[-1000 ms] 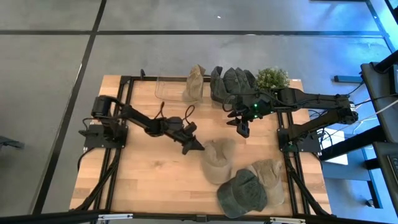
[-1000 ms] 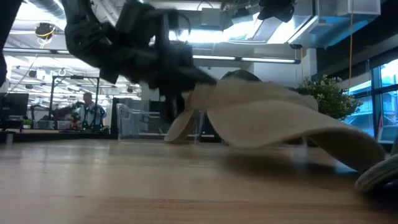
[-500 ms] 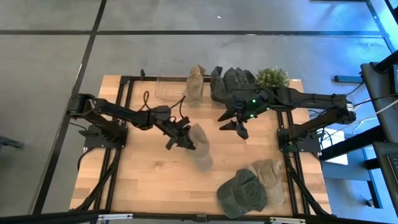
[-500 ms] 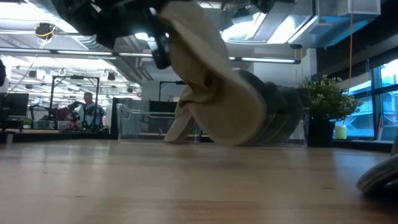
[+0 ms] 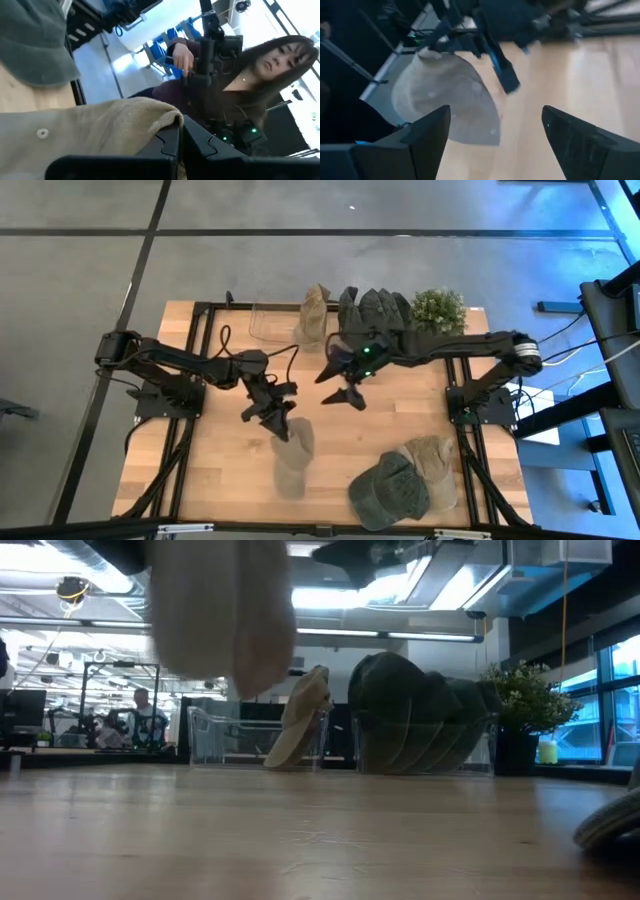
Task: Pick & Place hat
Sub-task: Put the brown cap into the left transparent bin
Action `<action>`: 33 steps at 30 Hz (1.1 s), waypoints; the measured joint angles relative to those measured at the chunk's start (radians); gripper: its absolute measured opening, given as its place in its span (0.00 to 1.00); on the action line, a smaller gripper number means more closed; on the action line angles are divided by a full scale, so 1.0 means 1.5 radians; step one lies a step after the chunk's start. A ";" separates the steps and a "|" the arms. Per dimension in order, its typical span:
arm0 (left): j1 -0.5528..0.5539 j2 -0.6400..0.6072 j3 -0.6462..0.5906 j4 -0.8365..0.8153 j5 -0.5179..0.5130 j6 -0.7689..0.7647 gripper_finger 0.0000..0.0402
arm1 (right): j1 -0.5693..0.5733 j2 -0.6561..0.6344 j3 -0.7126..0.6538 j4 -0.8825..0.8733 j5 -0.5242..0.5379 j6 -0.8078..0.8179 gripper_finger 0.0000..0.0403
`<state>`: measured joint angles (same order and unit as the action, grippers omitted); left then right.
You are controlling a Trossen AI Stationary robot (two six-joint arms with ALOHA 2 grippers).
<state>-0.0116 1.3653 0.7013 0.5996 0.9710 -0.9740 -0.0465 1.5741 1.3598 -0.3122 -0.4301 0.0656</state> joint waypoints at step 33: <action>-0.014 -0.123 0.000 0.042 -0.053 0.127 0.01 | -0.019 0.155 -0.001 0.263 -0.203 0.151 0.78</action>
<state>-0.0332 1.1809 0.7010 0.6624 0.8917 -0.7842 -0.0750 1.8062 1.3583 0.0816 -0.7351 0.2920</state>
